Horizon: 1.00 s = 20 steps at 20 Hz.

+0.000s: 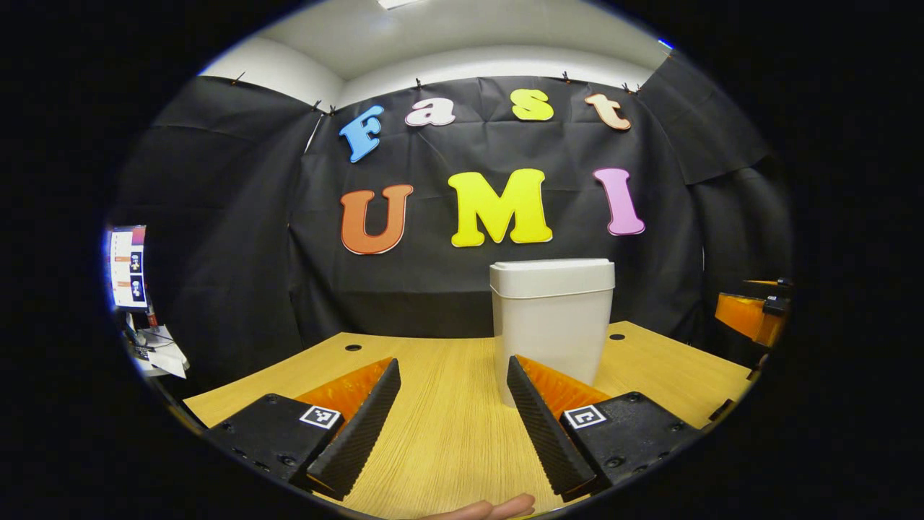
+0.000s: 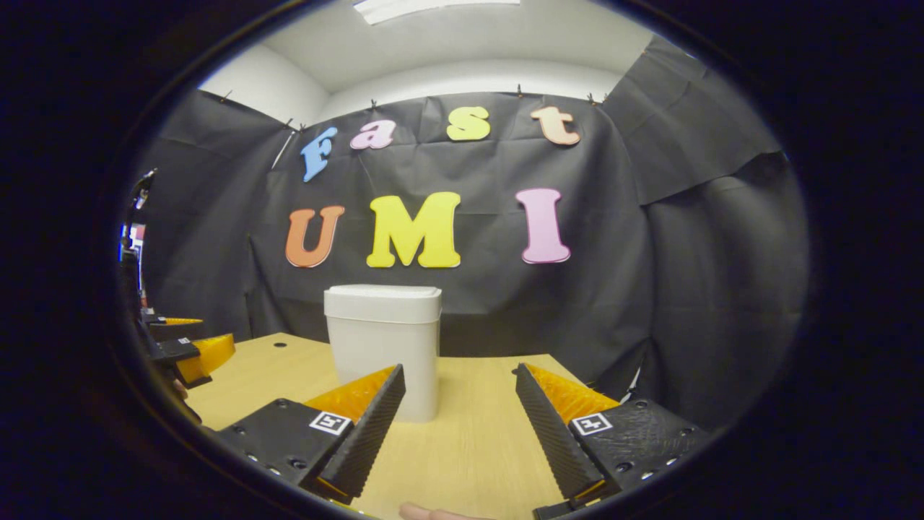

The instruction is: Press the lid of the desktop garbage bin to open it, pick up the crumpled paper on the desktop and throw it into the bin, then pick up the pop can on the desktop and drop it into the bin, and finally close the garbage bin lid.

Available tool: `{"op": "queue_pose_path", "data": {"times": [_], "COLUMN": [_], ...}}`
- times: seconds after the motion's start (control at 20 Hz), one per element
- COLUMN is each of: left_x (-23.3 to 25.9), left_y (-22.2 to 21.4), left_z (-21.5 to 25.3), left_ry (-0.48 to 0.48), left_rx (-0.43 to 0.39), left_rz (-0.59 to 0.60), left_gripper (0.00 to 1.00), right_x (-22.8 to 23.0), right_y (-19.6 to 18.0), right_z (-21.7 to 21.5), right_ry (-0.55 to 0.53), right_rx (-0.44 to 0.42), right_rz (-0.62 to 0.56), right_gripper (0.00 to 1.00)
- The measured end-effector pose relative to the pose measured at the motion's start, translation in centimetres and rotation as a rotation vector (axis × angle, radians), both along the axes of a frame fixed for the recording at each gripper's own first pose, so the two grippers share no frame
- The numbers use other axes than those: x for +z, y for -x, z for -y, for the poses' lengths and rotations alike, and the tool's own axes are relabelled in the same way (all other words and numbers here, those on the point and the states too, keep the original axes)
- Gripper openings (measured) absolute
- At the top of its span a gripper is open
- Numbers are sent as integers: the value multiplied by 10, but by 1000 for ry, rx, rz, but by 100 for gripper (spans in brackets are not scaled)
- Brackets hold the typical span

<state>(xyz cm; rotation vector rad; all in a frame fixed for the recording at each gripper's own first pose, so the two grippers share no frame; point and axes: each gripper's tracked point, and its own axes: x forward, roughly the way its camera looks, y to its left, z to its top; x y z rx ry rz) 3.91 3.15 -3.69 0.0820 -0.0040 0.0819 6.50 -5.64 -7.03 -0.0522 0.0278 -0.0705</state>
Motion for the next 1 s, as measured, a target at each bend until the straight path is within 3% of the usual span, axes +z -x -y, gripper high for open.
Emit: {"op": "queue_pose_path", "data": {"times": [1.0], "left_x": [-10], "left_y": [-4], "left_z": [2], "left_ry": [9], "left_rx": [-22], "left_rz": [-29], "left_gripper": [96], "right_x": [-13], "right_y": [-4], "right_z": [-6], "right_ry": [-9], "right_rx": [16], "right_rz": [-59], "right_gripper": [95]}}
